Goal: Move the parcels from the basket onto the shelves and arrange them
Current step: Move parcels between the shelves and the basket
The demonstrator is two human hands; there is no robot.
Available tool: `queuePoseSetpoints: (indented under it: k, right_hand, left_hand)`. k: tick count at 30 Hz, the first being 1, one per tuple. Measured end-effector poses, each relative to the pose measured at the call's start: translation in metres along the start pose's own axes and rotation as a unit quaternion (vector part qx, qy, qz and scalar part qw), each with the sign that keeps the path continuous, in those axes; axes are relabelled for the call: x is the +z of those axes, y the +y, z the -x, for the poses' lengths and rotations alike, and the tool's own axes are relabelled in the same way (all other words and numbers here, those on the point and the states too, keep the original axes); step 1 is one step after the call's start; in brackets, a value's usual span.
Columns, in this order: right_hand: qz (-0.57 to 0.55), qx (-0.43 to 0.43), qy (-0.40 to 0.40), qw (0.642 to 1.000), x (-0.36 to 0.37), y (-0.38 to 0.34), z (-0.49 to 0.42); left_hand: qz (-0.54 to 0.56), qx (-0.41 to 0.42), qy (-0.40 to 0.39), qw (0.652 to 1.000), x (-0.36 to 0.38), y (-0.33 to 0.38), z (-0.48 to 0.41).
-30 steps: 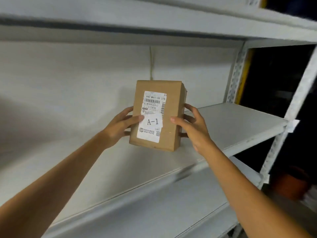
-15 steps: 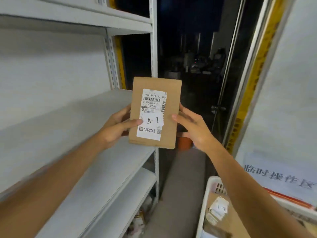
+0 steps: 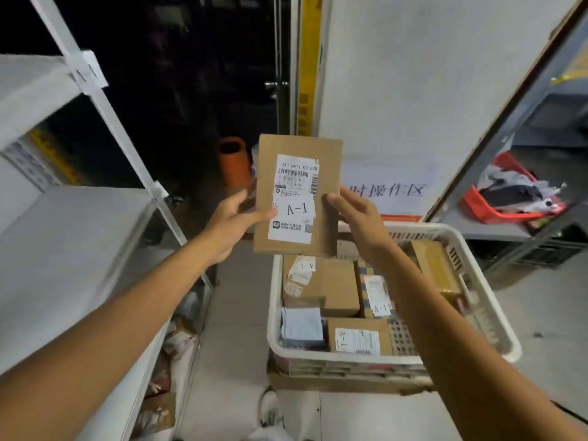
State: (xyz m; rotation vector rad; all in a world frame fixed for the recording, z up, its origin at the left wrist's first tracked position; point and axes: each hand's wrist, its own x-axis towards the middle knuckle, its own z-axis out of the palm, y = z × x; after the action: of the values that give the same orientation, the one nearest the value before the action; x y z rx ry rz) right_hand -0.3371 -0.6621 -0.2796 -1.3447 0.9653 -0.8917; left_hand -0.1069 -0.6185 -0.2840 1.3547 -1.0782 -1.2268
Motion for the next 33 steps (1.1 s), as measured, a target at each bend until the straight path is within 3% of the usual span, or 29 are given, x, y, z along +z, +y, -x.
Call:
queuePoseSetpoints:
  k: [11,15,19,22,24,27,31,33]
  right_hand:
    - [-0.021,0.160,0.160,0.974,-0.074,0.086,0.012]
    - [-0.009,0.204,0.186,0.961,-0.093,0.125,0.009]
    - [0.013,0.232,0.212,0.949,-0.110,0.175,-0.010]
    - [0.103,0.250,0.223,0.937,-0.116,0.213,-0.035]
    - [0.170,0.234,0.217,0.932,-0.121,0.236,-0.051]
    - [0.171,0.222,0.164,0.946,-0.133,0.272,-0.069]
    - [0.144,0.269,0.147,0.941,-0.149,0.321,-0.083]
    - [0.149,0.269,0.150,0.940,-0.150,0.343,-0.085]
  left_hand:
    - [0.018,-0.146,-0.115,0.982,0.088,-0.101,-0.071]
    - [-0.005,-0.147,-0.127,0.981,0.116,-0.130,-0.082]
    - [-0.103,-0.081,-0.177,0.976,0.142,-0.168,-0.091]
    - [-0.240,-0.047,-0.215,0.945,0.158,-0.205,-0.097]
    - [-0.307,-0.082,-0.196,0.928,0.167,-0.231,-0.103]
    - [-0.358,-0.068,-0.152,0.919,0.179,-0.256,-0.122]
    - [-0.457,-0.070,-0.160,0.872,0.182,-0.283,-0.154]
    - [-0.537,-0.024,-0.160,0.828,0.190,-0.295,-0.163]
